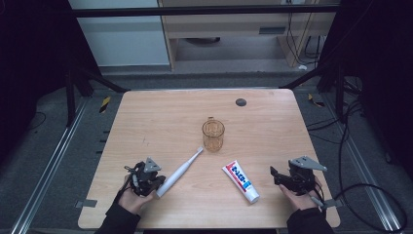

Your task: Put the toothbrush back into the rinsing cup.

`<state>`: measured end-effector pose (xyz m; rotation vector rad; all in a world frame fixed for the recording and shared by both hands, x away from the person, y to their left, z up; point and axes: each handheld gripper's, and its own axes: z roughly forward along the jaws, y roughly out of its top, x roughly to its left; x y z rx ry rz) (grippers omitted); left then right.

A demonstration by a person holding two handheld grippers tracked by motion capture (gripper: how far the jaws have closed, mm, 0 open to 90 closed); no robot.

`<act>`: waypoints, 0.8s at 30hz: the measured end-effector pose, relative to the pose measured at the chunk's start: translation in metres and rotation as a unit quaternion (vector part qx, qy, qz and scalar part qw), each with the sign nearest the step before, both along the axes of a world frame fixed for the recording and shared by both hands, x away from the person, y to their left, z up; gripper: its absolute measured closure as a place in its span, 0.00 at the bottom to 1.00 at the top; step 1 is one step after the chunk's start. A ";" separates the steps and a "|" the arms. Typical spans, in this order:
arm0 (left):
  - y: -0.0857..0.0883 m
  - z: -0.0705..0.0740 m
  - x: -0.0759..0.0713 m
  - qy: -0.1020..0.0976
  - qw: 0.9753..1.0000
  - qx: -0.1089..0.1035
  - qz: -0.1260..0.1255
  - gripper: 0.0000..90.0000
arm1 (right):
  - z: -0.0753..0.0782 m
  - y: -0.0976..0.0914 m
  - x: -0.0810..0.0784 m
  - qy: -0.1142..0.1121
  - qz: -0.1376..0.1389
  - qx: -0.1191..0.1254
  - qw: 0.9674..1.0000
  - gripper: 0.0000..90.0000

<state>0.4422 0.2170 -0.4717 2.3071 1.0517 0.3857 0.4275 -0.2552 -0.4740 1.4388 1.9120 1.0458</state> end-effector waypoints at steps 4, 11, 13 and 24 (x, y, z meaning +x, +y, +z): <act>0.004 0.003 0.002 -0.006 1.000 -0.004 0.006 1.00 | 0.000 0.000 0.000 -0.001 -0.001 0.001 1.000 0.28; 0.015 0.019 0.011 -0.031 0.998 -0.026 0.037 0.96 | 0.002 -0.003 0.002 -0.006 -0.008 0.006 1.000 0.28; 0.016 0.025 0.014 -0.038 0.998 -0.037 0.045 0.94 | 0.003 -0.003 0.002 -0.007 -0.009 0.008 1.000 0.28; 0.010 0.060 0.034 -0.064 0.995 -0.054 0.061 0.71 | 0.008 -0.005 0.003 -0.011 -0.012 0.016 1.000 0.27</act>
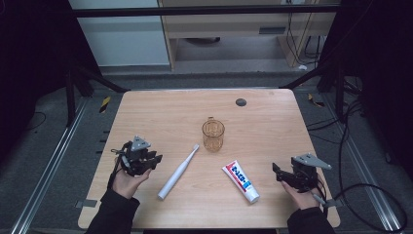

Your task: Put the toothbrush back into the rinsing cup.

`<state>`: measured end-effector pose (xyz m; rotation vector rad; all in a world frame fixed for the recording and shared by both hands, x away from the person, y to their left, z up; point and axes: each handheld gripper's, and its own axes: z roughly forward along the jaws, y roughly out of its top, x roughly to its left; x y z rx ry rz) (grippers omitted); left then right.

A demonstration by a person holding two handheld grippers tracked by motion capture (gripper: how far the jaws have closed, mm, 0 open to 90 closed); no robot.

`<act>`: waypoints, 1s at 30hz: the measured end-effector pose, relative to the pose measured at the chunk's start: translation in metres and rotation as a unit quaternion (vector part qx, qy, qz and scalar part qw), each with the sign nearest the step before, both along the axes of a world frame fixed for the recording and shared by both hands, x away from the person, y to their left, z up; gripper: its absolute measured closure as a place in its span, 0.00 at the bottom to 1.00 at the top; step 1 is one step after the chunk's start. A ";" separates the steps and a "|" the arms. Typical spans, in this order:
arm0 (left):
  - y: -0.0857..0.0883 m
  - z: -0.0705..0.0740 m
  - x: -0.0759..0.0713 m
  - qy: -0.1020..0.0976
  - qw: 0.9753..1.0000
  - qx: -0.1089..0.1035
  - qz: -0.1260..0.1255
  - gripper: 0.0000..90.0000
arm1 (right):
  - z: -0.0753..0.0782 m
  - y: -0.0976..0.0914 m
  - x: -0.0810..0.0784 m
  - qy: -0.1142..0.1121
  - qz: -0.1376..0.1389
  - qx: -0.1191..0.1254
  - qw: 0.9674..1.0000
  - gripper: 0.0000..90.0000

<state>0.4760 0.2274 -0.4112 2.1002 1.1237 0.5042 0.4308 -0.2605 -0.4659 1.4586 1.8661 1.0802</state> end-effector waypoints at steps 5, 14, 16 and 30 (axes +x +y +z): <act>-0.012 0.007 0.012 0.006 1.000 0.006 -0.011 0.60 | 0.001 -0.001 0.001 -0.001 -0.001 -0.001 1.000 0.27; -0.044 0.004 0.031 0.024 0.999 0.027 -0.030 0.50 | 0.001 -0.004 0.003 0.002 -0.004 0.002 1.000 0.27; -0.050 0.003 0.034 0.031 0.998 0.031 -0.035 0.50 | 0.001 -0.004 0.003 0.002 -0.003 0.001 1.000 0.27; -0.072 -0.023 0.047 0.084 0.993 0.072 -0.046 0.52 | -0.001 -0.002 0.002 0.008 0.010 -0.001 1.000 0.27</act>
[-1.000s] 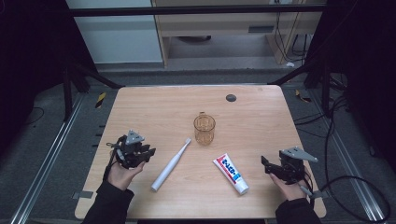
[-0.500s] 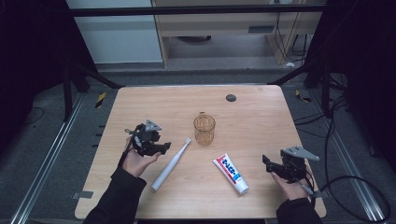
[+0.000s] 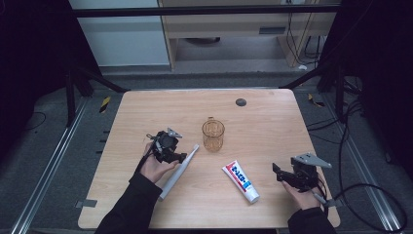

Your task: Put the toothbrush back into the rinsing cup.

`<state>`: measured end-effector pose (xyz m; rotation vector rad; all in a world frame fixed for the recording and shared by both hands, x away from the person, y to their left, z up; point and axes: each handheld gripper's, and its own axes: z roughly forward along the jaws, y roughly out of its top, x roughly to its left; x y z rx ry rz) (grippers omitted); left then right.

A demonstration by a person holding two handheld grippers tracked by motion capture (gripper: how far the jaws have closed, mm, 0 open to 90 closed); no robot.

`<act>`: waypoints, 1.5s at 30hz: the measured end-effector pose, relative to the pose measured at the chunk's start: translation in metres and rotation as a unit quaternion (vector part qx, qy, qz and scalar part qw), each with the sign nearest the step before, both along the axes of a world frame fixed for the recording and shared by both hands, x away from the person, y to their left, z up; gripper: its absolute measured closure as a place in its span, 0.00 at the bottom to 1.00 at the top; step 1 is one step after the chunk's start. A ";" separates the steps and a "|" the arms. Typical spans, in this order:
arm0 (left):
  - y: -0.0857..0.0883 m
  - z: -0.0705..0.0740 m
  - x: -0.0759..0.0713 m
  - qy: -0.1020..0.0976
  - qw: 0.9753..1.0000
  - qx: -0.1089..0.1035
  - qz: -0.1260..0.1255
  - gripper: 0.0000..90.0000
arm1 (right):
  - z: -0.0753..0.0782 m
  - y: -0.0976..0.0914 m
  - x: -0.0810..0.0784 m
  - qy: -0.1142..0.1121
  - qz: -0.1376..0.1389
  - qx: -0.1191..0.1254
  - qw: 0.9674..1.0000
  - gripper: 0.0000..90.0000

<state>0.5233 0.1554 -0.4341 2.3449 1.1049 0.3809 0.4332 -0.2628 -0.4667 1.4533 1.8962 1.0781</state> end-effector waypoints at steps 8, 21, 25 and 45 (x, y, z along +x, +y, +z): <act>-0.007 -0.014 0.000 0.033 0.999 0.011 -0.016 0.55 | -0.001 0.000 -0.001 0.006 0.002 0.002 1.000 0.28; -0.009 -0.026 0.000 0.062 0.998 0.018 -0.020 0.58 | -0.003 0.000 0.000 0.010 0.003 -0.002 1.000 0.28; -0.010 -0.027 0.000 0.067 0.997 0.021 -0.023 0.60 | -0.003 0.000 0.001 0.010 0.004 -0.001 1.000 0.29; -0.012 -0.035 0.002 0.099 0.995 0.025 -0.013 0.73 | -0.004 0.001 0.001 0.016 0.006 0.000 1.000 0.29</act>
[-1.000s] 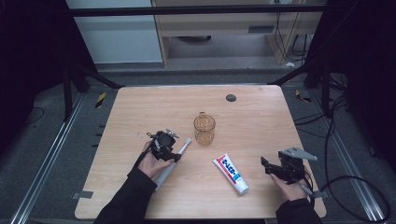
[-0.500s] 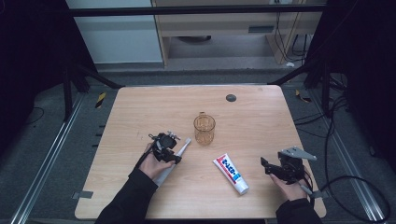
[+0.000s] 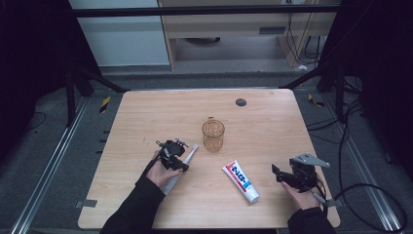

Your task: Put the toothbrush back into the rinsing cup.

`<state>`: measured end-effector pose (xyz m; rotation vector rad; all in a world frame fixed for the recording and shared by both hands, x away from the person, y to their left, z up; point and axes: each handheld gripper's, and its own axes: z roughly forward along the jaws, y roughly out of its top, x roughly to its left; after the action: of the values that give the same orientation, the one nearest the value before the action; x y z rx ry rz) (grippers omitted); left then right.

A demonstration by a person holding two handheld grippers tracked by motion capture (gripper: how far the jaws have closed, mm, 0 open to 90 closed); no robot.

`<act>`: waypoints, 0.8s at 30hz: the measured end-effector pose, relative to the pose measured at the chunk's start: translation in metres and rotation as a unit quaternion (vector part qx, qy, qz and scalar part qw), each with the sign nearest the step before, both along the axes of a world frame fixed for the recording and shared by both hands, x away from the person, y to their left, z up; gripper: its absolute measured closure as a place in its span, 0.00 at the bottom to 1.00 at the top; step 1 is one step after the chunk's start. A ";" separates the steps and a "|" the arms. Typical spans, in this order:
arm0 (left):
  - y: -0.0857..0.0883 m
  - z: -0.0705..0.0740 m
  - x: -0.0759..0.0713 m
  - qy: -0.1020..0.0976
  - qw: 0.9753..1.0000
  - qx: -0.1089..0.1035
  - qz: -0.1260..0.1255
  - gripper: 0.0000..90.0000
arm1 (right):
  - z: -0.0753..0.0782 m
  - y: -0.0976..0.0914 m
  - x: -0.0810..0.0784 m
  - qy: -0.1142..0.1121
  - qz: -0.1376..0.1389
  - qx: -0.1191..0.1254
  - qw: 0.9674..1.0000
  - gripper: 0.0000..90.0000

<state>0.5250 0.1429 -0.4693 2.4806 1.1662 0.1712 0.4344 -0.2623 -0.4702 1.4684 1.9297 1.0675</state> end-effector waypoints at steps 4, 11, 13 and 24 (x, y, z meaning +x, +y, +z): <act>0.000 0.000 0.000 0.002 1.000 -0.004 0.005 0.73 | 0.000 0.000 0.000 -0.001 0.001 -0.002 1.000 0.30; 0.002 0.000 0.000 0.002 1.000 -0.011 0.014 0.74 | 0.000 0.000 0.000 -0.001 0.001 -0.002 1.000 0.30; 0.002 -0.001 0.000 0.002 1.000 -0.012 0.015 0.74 | 0.000 0.000 0.000 -0.001 0.001 -0.002 1.000 0.30; 0.011 0.009 -0.004 -0.015 0.999 -0.037 0.027 0.75 | 0.000 -0.001 0.000 0.000 0.001 0.000 1.000 0.31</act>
<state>0.5213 0.1540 -0.4600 2.3763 1.2058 0.1766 0.4343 -0.2630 -0.4706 1.4669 1.9319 1.0670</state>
